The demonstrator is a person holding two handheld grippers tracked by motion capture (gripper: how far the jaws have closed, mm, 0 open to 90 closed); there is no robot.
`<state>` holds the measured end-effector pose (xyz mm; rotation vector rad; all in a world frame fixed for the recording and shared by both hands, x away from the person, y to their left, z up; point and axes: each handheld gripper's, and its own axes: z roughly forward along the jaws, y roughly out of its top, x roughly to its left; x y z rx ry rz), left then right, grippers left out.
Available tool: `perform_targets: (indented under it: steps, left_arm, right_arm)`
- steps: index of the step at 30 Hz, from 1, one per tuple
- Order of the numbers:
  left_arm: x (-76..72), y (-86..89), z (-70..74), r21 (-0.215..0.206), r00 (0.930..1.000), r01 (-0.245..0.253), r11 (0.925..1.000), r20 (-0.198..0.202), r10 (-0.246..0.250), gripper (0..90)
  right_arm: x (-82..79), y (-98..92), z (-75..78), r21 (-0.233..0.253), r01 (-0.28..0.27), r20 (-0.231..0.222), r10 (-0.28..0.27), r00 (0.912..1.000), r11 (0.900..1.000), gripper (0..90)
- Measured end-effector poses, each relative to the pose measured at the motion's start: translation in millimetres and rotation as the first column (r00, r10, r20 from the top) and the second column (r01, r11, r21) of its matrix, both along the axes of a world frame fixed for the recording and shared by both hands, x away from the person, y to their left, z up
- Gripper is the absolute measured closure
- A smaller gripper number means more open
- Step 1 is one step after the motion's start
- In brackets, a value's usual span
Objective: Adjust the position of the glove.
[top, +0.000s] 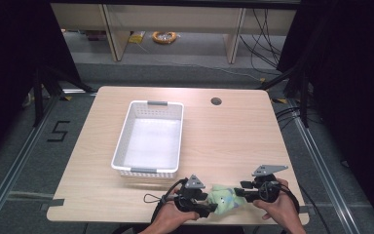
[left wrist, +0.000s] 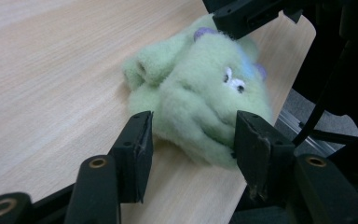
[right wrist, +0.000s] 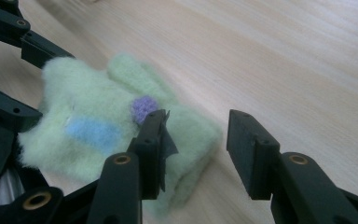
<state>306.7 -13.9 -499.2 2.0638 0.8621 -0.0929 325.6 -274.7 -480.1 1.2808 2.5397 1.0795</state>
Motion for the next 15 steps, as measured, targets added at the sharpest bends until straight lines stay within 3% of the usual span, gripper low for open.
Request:
perform_targets:
  steps: [1, 3, 4, 8, 9, 12, 15]
  left_arm:
    - [2.8, -2.4, -2.4, -0.010, 0.9995, -0.012, 0.9999, -0.028, 0.012, 45.8]
    - [4.4, -2.9, -3.5, -0.023, 0.9987, -0.019, 0.9996, -0.049, 0.018, 45.6]
    - [6.9, -2.6, -4.6, -0.022, 0.9977, -0.019, 0.9996, -0.065, 0.017, 45.6]
    - [9.3, -5.8, -6.6, -0.025, 0.9970, -0.016, 0.9996, -0.076, 0.014, 46.1]
    - [9.0, -7.6, -7.1, -0.026, 0.9970, -0.026, 0.9993, -0.074, 0.024, 46.6]
    - [9.1, -9.0, -7.5, -0.021, 0.9969, -0.026, 0.9995, -0.074, 0.024, 47.2]
    - [10.2, -9.1, -8.0, -0.020, 0.9974, 0.005, 0.9998, -0.072, -0.006, 49.5]
  right_arm:
    - [2.5, -1.9, -0.7, -0.029, -0.028, -0.009, 0.028, 0.9996, 0.999, 58.8]
    - [3.5, -1.2, -4.9, -0.008, -0.012, -0.008, 0.012, 0.9999, 1.000, 58.9]
    - [4.7, -4.1, -6.0, -0.001, -0.004, -0.036, 0.004, 0.9993, 1.000, 58.9]
    - [6.2, -7.9, -10.0, 0.027, 0.000, -0.080, 0.003, 0.9968, 1.000, 59.6]
    - [4.1, -6.3, -10.8, 0.049, 0.035, -0.093, -0.031, 0.9952, 0.998, 59.7]
    - [5.1, -8.1, -11.6, 0.048, 0.027, -0.097, -0.022, 0.9950, 0.998, 60.0]
    - [5.4, -8.6, -14.0, 0.063, 0.027, -0.100, -0.021, 0.9948, 0.998, 62.4]
